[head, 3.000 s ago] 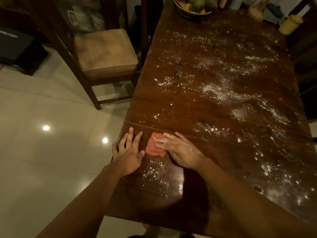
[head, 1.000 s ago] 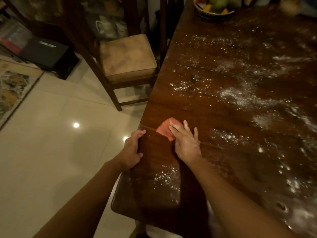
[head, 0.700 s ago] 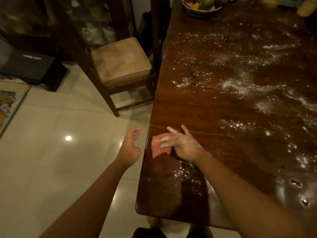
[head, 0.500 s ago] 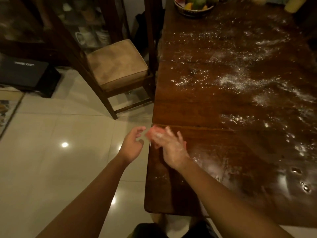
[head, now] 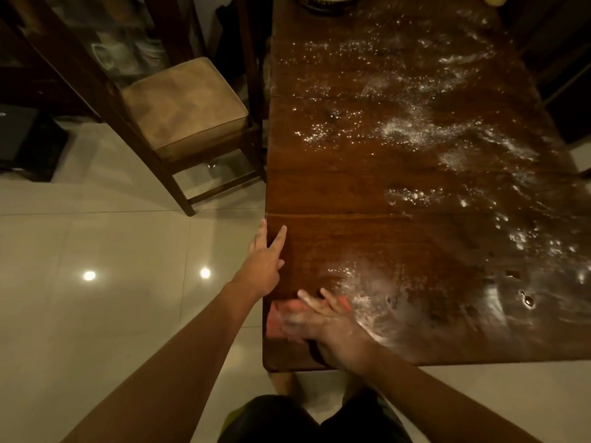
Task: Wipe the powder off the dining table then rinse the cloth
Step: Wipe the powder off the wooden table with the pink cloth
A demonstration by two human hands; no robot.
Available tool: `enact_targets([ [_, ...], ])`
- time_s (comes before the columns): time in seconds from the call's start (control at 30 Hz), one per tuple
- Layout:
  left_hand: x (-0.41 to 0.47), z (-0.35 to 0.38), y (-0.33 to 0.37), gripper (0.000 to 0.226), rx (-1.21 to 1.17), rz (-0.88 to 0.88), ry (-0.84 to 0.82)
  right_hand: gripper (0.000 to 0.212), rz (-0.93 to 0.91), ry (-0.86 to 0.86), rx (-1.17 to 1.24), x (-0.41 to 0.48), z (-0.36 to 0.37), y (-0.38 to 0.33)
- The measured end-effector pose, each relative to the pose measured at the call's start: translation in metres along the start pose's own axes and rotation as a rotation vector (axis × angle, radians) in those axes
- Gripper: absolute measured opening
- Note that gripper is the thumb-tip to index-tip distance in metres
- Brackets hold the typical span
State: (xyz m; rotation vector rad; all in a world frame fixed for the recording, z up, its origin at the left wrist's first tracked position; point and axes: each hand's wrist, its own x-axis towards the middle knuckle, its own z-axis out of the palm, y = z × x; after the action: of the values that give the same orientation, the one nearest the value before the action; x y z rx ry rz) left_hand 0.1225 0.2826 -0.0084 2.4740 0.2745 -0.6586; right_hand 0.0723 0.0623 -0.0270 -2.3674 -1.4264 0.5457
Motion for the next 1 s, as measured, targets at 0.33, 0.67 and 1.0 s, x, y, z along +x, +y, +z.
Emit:
enact_targets([
  [0.33,-0.016,0.040,0.027,0.070,0.256,0.036,0.076,0.070,0.655,0.276,0.082,-0.067,-0.017,0.053],
  [0.67,-0.016,0.048,0.035,0.064,0.110,-0.009,0.029,0.071,0.795,0.326,0.061,-0.025,-0.049,0.082],
  [1.0,-0.015,0.046,0.035,0.067,0.103,-0.054,0.055,0.064,0.304,0.258,0.151,-0.086,-0.040,0.115],
])
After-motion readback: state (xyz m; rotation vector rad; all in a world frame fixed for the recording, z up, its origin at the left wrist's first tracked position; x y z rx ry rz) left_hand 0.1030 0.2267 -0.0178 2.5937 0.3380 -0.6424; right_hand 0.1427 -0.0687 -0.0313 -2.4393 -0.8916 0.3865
